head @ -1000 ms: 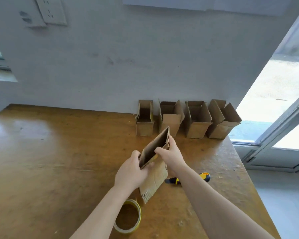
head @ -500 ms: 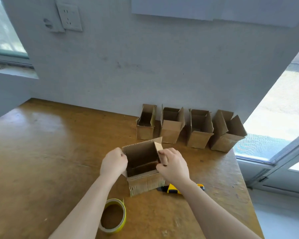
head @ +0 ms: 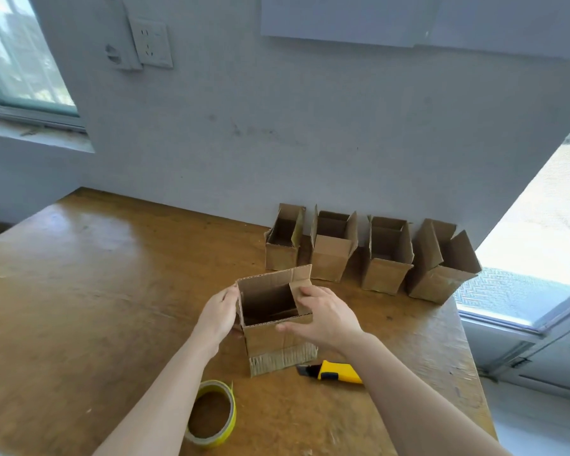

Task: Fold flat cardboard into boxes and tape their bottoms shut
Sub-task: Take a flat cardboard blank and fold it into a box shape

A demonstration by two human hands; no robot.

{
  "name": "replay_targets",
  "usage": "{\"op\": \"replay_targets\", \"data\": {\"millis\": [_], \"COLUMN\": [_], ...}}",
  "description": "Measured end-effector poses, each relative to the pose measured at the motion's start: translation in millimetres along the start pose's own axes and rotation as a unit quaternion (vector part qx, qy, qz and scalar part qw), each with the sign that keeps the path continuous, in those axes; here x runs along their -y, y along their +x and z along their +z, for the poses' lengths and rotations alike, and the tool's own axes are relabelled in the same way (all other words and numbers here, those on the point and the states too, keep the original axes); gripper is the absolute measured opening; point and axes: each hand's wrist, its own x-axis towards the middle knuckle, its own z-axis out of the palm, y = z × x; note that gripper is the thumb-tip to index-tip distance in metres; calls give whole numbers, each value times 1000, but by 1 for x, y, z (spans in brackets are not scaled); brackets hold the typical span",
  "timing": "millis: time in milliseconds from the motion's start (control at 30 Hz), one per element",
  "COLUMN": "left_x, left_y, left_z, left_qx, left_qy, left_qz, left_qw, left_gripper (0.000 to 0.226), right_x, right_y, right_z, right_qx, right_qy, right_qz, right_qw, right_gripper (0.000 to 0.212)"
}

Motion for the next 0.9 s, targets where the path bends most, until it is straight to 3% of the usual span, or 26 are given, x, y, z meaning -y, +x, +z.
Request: {"op": "replay_targets", "data": {"millis": [100,233,367,533,667,800,900], "left_x": [-2,2,19,27,29,24,25], "left_y": [7,15,19,29,34,31,22], "left_z": [-1,14,33,37,38,31,23], "left_qx": [32,98,40,-20,-47,-31,7], "left_qy": [5,55,55,151,165,57,11], "left_qz": [14,9,-7,14,48,125,168], "left_qw": [999,994,998,988,984,990,986], "left_gripper": [47,47,70,77,53,20,9], "right_x": [-5,-11,-5,-8,-17,-10,-5], "right_y": [4,5,10,18,23,30,31], "right_z": [1,8,17,8,4,7,13], "right_qx": [-4,74,75,75,73,30,-8], "right_qy": [-9,-26,-12,53,85,83,-31], "right_qz": [7,12,9,8,13,49,81], "right_qw": [1000,997,997,996,994,995,996], "right_gripper": [87,97,117,111,94,96,90]}}
